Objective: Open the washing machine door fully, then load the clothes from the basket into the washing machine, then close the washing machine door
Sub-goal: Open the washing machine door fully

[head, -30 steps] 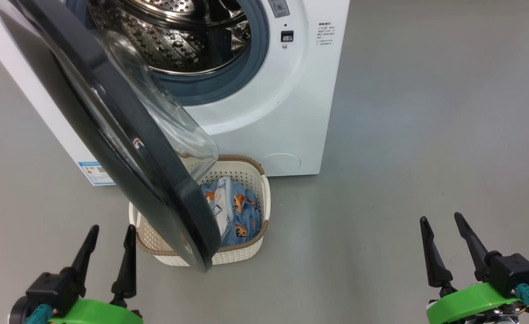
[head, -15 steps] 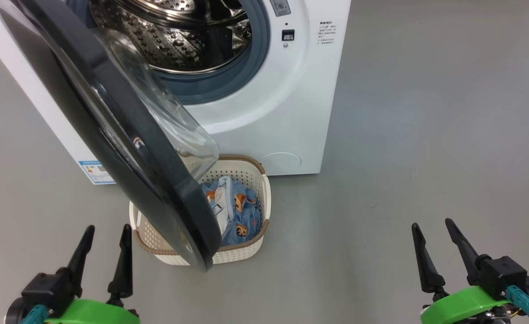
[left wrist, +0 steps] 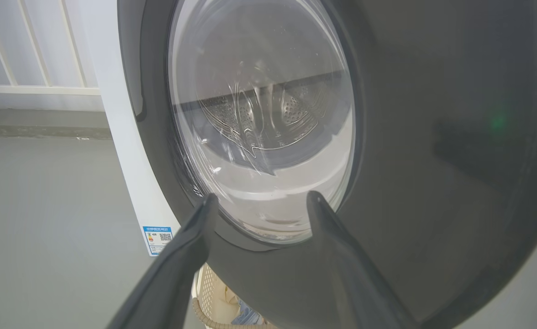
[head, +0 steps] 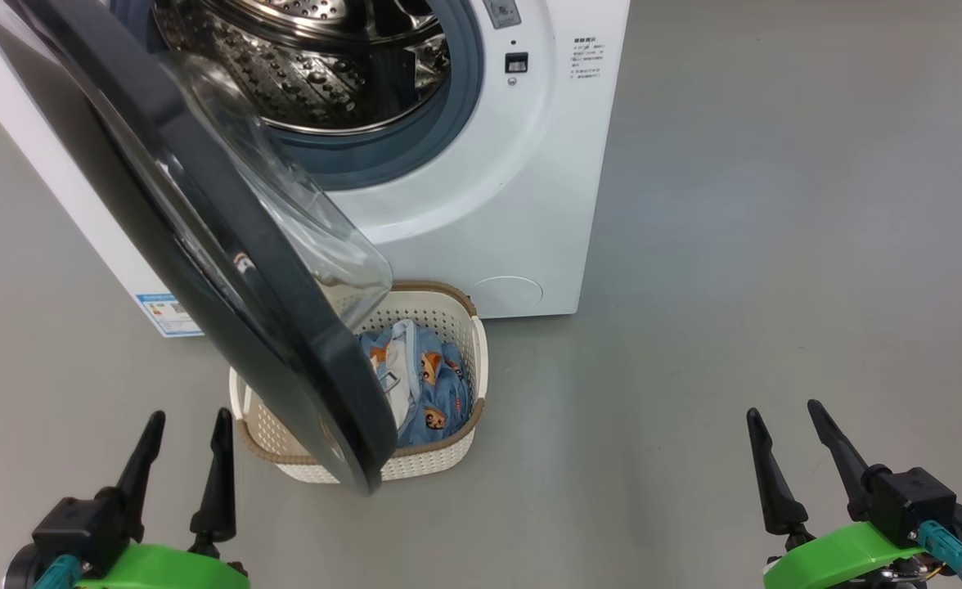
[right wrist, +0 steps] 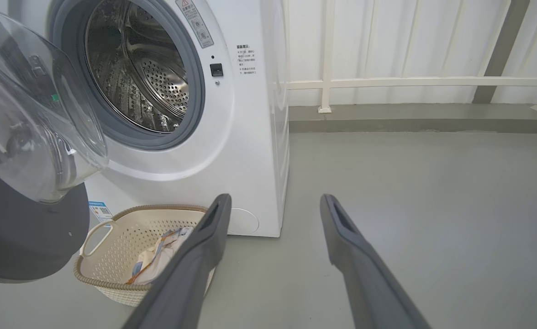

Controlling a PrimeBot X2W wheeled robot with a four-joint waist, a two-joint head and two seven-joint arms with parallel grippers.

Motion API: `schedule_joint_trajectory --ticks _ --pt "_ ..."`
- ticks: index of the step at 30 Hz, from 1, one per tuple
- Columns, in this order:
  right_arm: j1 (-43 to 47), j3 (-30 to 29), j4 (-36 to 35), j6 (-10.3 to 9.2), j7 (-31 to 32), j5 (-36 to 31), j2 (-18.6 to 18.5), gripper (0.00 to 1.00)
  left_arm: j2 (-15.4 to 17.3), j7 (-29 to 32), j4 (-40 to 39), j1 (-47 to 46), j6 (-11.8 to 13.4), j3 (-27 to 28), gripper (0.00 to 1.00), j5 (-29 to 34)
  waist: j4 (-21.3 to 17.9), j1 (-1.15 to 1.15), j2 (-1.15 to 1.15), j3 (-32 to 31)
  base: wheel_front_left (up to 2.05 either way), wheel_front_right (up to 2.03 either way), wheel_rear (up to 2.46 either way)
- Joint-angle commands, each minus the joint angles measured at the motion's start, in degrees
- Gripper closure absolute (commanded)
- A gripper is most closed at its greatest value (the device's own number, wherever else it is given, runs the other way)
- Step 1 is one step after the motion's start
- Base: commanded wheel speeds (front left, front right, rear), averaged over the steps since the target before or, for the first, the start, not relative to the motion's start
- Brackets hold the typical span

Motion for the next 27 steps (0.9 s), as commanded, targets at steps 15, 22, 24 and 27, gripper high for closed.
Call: schedule_joint_trajectory --ticks 15,22,24,27 --pt "-0.7 1.6 -0.3 0.09 -0.3 0.0 -0.2 0.0 1.1 -0.4 -1.0 -1.7 -0.1 0.9 1.0 0.0 -0.1 0.0 0.0 0.2 0.0 0.0 0.0" --pt "-1.0 1.4 0.4 0.09 -0.3 0.4 -0.2 0.0 0.4 -0.4 -11.8 -4.5 -0.1 5.5 1.0 0.1 0.0 0.0 0.0 0.5 0.0 0.0 0.0" --pt "-1.0 1.4 0.5 0.09 -0.3 0.5 -0.2 0.0 0.4 -0.4 -15.3 -5.3 -0.1 5.7 1.0 0.2 0.0 0.0 0.0 0.4 0.0 0.0 0.0" --pt "-1.0 1.5 0.7 0.09 -0.3 0.6 -0.2 0.0 0.6 -0.4 -20.3 -6.4 -0.1 5.0 1.0 0.4 0.0 0.0 0.0 0.3 0.0 0.0 0.0"
